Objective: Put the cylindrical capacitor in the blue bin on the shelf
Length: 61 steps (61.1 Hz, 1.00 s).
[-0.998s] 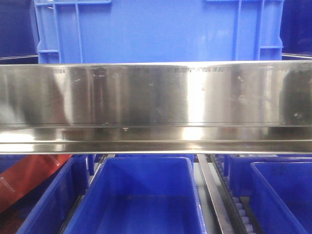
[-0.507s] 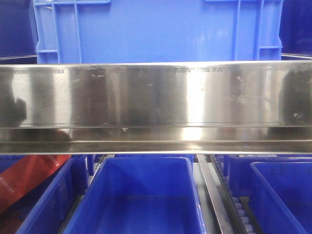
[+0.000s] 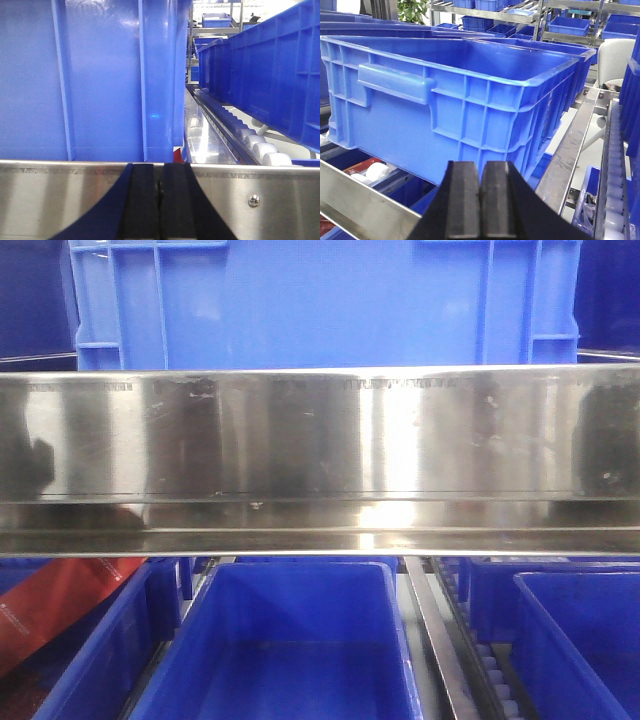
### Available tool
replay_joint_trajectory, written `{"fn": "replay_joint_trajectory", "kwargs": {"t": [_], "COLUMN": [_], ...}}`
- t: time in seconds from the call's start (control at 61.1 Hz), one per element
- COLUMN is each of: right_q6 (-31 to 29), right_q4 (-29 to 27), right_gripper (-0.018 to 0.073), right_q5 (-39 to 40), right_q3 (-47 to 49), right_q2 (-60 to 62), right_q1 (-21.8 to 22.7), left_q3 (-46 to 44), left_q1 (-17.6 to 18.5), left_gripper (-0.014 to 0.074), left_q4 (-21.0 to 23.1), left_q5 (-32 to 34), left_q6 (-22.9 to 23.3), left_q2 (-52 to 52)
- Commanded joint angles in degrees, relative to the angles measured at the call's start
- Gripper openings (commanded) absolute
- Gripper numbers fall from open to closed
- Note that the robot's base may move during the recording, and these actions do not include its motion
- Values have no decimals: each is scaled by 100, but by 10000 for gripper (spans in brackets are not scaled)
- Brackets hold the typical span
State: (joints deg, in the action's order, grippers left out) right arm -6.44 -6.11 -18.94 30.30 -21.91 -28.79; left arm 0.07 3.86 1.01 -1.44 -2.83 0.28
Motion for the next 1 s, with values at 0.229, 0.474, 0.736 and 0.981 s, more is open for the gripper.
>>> {"fn": "replay_joint_trajectory", "kwargs": {"t": [0.229, 0.474, 0.736, 0.981], "right_q6": [-42, -14, 226, 226], "right_q4": [27, -79, -121, -121], "right_gripper": [-162, -162, -162, -162], "right_q5": [109, 693, 805, 1003], "right_q3": [-34, -570, -1727, -2762], "right_q2": [56, 584, 1572, 2191], "right_q1": [12, 1084, 2577, 2910], "left_q3": [-7, -7, -7, -7], "left_q1": [-16, -16, -16, -16], "left_gripper": [-111, -111, -111, -111], "left_q4": [35, 35, 35, 35], "left_q5": [94, 94, 94, 94], "left_q6": [44, 44, 44, 44], "left_q2": [-28, -28, -28, -28]}}
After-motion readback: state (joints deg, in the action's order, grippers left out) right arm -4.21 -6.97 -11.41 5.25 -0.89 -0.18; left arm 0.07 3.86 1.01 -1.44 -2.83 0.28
